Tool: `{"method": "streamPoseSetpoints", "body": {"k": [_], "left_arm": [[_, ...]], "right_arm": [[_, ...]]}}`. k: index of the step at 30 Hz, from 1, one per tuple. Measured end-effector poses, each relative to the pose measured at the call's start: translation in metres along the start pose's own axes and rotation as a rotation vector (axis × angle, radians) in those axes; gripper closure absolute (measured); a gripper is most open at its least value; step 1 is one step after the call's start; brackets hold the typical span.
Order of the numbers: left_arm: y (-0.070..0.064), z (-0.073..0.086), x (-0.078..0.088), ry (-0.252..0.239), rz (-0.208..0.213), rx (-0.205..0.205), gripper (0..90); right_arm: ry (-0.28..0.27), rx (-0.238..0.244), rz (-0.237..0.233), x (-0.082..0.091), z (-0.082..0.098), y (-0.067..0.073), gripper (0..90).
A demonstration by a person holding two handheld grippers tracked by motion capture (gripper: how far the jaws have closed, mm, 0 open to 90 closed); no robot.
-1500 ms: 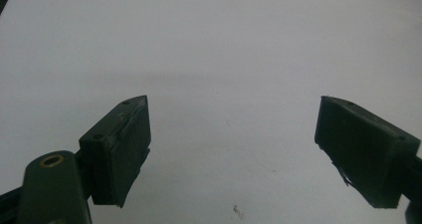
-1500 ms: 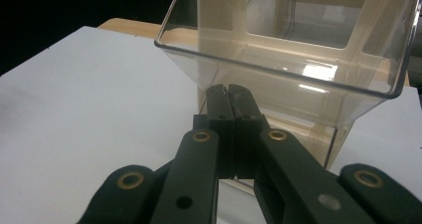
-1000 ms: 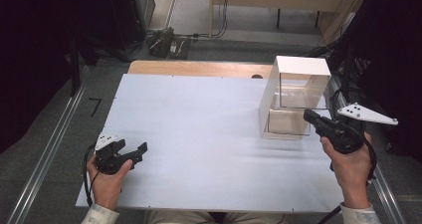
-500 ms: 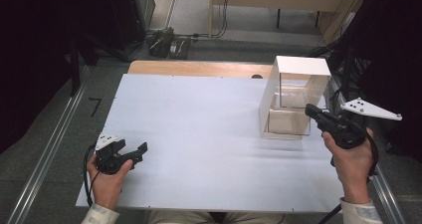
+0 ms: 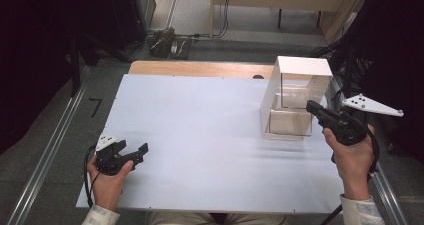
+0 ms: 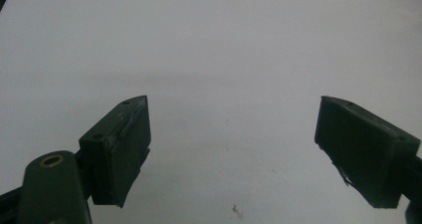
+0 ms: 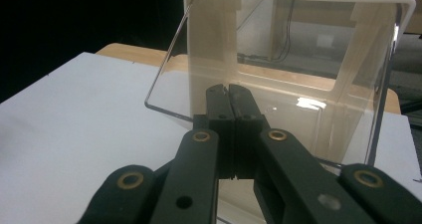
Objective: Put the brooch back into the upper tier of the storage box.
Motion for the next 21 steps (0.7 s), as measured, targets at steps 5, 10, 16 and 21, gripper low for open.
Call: {"method": "streamPoseSetpoints", "body": {"k": [5,10,16,21], "left_arm": [[0.0,0.0,0.0,0.002,0.0,-0.003,15.6],[0.0,0.0,0.0,-0.001,0.001,0.0,15.6],[0.0,0.0,0.0,0.002,0.0,-0.003,15.6],[0.0,0.0,0.0,0.002,-0.001,-0.001,15.6]], "right_arm": [[-0.005,-0.001,-0.004,-0.003,-0.003,0.0,87.4],[-0.007,-0.003,0.0,-0.005,-0.005,-0.001,87.3],[-0.003,-0.016,0.006,-0.01,-0.007,-0.005,87.3],[0.003,-0.025,0.011,-0.014,-0.007,-0.007,87.3]]}}
Point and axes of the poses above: each handheld gripper's, and its own axes: x roughly backward along the jaws, z roughly out of its underside, y roughly to its left, the point moved 3 cm from there along -x, roughly forward along the jaws, and after that the axes turned 9 degrees about -x, right-handed, at the moved point
